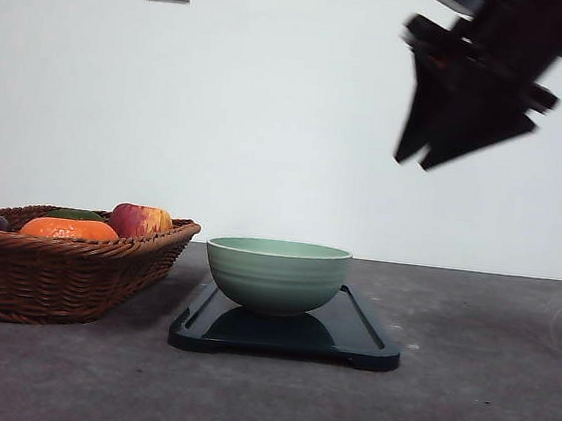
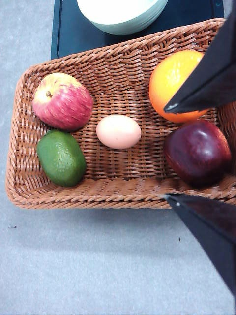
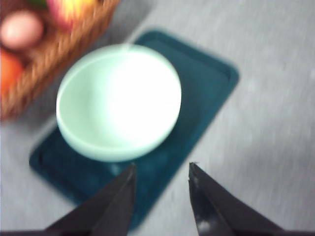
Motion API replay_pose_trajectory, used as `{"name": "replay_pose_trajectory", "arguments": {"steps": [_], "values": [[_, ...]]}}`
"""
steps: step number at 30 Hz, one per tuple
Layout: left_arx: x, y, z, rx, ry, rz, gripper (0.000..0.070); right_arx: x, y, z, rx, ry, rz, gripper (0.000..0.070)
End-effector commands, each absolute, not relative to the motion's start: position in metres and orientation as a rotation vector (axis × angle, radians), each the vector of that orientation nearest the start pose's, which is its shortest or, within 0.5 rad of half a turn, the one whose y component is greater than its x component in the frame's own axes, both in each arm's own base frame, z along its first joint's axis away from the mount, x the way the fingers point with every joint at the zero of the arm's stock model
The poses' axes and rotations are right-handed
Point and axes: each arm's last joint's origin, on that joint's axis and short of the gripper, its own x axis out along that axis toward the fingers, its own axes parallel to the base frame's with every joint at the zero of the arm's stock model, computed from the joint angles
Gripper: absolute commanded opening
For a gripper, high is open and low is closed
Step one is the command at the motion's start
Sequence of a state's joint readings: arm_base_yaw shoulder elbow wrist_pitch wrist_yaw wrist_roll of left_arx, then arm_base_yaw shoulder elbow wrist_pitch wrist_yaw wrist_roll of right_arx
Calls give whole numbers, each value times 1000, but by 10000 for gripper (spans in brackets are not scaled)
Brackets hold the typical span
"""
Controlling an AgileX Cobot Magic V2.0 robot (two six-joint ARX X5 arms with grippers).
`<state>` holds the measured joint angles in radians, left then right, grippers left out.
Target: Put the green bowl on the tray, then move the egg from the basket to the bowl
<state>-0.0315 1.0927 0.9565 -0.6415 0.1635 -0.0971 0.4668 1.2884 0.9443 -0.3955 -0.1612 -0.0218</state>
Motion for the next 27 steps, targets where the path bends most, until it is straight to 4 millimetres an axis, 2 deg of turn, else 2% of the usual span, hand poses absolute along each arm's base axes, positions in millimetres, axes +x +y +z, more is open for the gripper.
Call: {"name": "replay_pose_trajectory", "arguments": {"steps": [1,10,15,22,27], "values": [[220,-12,304,-145,762,-156,309,228,120,264,-142,710,611,180],[220,-13,303,-152,765,-161,310,172,84,246,-78,672,562,173],[219,-14,303,-198,780,-212,311,148,71,248,-34,643,541,174],[219,-21,315,-195,837,-256,322,133,65,260,-23,560,547,174],[239,-32,328,-122,882,-292,334,134,65,260,-23,560,547,174]]}}
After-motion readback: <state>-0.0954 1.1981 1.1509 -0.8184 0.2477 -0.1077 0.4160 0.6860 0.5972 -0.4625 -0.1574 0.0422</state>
